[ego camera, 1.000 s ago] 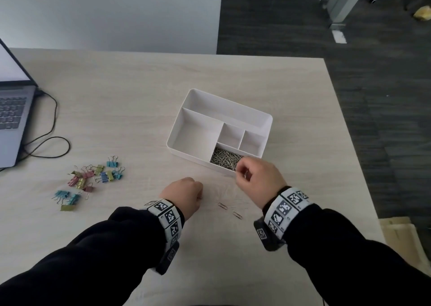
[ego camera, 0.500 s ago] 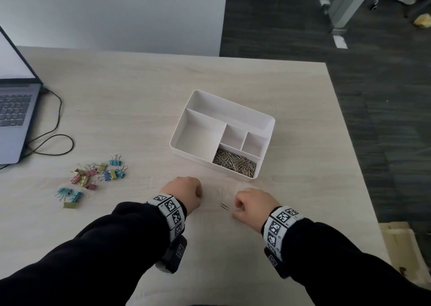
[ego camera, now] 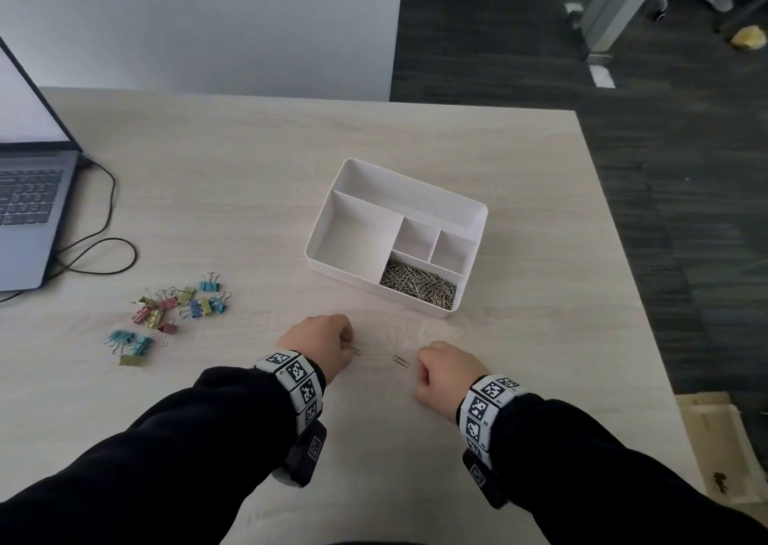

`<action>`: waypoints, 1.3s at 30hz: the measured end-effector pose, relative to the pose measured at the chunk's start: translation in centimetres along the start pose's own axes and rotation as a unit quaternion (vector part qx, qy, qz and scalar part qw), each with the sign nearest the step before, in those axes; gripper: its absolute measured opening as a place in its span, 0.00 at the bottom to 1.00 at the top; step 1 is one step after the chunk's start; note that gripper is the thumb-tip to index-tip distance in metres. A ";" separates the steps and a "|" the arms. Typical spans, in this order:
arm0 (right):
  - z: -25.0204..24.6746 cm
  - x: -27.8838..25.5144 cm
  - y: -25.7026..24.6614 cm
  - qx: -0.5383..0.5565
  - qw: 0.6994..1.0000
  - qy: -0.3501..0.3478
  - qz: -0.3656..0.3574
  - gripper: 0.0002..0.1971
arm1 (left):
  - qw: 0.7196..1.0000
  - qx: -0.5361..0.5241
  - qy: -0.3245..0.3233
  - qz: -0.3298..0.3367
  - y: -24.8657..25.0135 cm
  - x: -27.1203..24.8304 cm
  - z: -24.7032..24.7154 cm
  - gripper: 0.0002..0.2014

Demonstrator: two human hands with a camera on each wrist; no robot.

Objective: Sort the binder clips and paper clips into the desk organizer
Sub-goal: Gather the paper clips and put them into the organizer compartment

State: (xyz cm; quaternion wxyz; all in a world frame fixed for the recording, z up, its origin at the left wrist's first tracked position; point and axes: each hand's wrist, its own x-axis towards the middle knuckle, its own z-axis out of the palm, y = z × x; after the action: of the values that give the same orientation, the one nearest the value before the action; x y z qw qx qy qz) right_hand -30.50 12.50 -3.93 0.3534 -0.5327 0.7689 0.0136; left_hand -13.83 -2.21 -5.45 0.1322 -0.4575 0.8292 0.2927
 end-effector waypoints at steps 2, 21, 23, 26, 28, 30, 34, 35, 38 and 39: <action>0.0 0.0 -0.2 0.034 0.999 0.035 0.001 0.05 | 1.000 0.000 0.001 0.000 -0.1 0.0 -0.1 0.04; -0.3 2.6 -1.7 0.048 0.997 -0.010 0.056 0.03 | 0.991 0.082 -0.107 0.006 1.7 0.3 -0.9 0.07; -0.2 2.5 -1.7 0.045 0.997 -0.031 0.062 0.04 | 0.987 0.105 -0.122 0.013 2.2 0.2 -0.8 0.09; 0.0 2.2 -1.6 0.033 0.997 -0.044 0.045 0.05 | 0.984 0.128 -0.123 0.017 2.6 0.0 -0.6 0.11; 0.1 1.7 -1.4 0.033 0.999 -0.033 0.012 0.06 | 0.984 0.135 -0.116 0.023 2.7 -0.3 -0.5 0.09; 0.1 1.1 -1.0 0.051 0.999 -0.008 -0.016 0.06 | 0.987 0.119 -0.101 0.032 2.5 -0.5 -0.4 0.07; -0.8 -0.1 0.6 0.125 0.989 0.072 0.006 0.03 | 0.996 0.009 -0.071 0.054 2.5 -0.6 -0.8 0.08; -1.3 -0.2 1.1 0.155 0.983 0.095 0.022 0.03 | 0.996 -0.033 -0.056 0.056 2.8 -0.6 -1.0 0.07; -3.1 -0.2 1.8 0.233 0.960 0.151 0.037 0.07 | 0.987 -0.145 -0.002 0.066 4.2 0.0 -2.0 0.06; -3.8 0.0 1.8 0.253 0.952 0.171 0.033 0.07 | 0.981 -0.180 0.013 0.067 4.8 0.4 -2.4 0.06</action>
State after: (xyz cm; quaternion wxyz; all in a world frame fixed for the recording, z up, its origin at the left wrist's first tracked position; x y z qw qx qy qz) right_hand -34.00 11.76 -1.68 0.3396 -0.3946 0.8129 -0.2610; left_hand -17.94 -1.98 -1.95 0.0167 -0.4207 0.7937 0.4390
